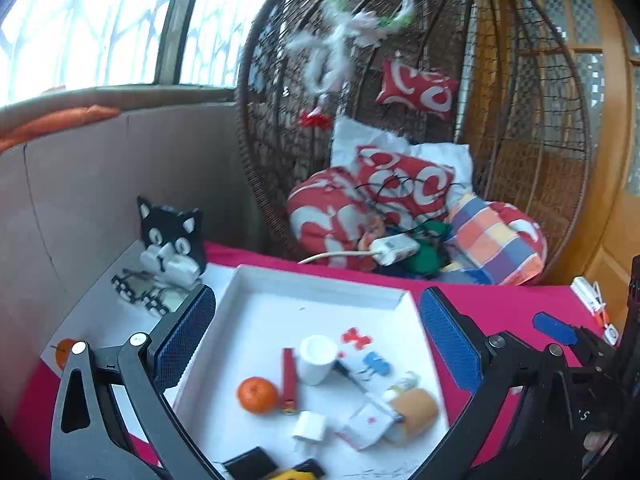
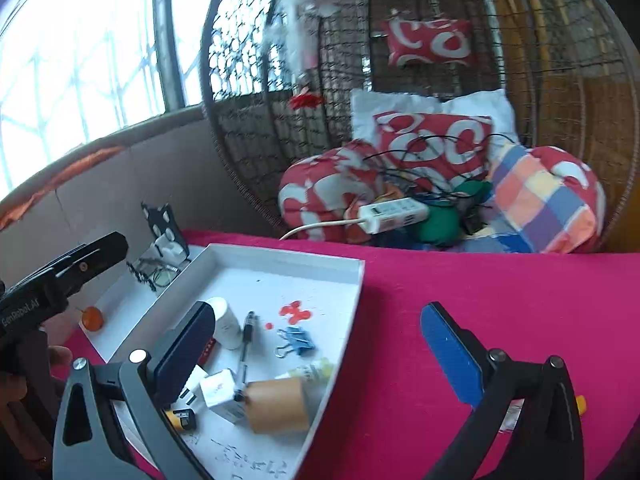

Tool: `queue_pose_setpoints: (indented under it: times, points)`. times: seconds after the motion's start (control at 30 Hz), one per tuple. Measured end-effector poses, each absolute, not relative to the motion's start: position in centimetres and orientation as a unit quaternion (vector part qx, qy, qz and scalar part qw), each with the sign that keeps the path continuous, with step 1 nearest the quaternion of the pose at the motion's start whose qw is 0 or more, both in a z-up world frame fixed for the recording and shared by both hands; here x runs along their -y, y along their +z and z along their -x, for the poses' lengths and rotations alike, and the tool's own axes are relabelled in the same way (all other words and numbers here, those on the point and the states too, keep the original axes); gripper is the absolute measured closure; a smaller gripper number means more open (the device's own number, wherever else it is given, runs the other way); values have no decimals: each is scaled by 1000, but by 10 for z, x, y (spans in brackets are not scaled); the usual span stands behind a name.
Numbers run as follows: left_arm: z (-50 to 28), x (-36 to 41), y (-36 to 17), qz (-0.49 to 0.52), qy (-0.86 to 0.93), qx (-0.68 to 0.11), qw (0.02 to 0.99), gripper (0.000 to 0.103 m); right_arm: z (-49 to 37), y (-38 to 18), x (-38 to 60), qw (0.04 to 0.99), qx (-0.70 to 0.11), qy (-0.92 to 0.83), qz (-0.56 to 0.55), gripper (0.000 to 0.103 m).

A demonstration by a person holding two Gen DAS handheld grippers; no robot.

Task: Organize rigid objects
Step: 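Move both open tools back over the lighter and badge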

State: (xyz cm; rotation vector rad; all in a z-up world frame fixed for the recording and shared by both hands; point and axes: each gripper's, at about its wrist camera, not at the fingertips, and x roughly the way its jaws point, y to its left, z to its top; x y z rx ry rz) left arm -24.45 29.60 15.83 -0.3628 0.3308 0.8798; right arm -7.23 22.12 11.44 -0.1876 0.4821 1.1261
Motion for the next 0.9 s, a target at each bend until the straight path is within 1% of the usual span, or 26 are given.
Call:
queue_pose_setpoints:
  times: [0.2,0.37,0.57,0.9]
  points:
    - [225,-267,180,148,395,-145,895,0,55,137,-179,834,-202,512,46,0]
    - [204,-244,186,125,370,-153,908,0,45,153,-141,855,-172,489,7,0]
    - [167,-217,183,89,336,-184,919,0,20,164,-99,874,-154,459,-30,0]
    - [89,-168,156,21,269,-259,928,0,-29,161,-26,890,-171,411,-103,0]
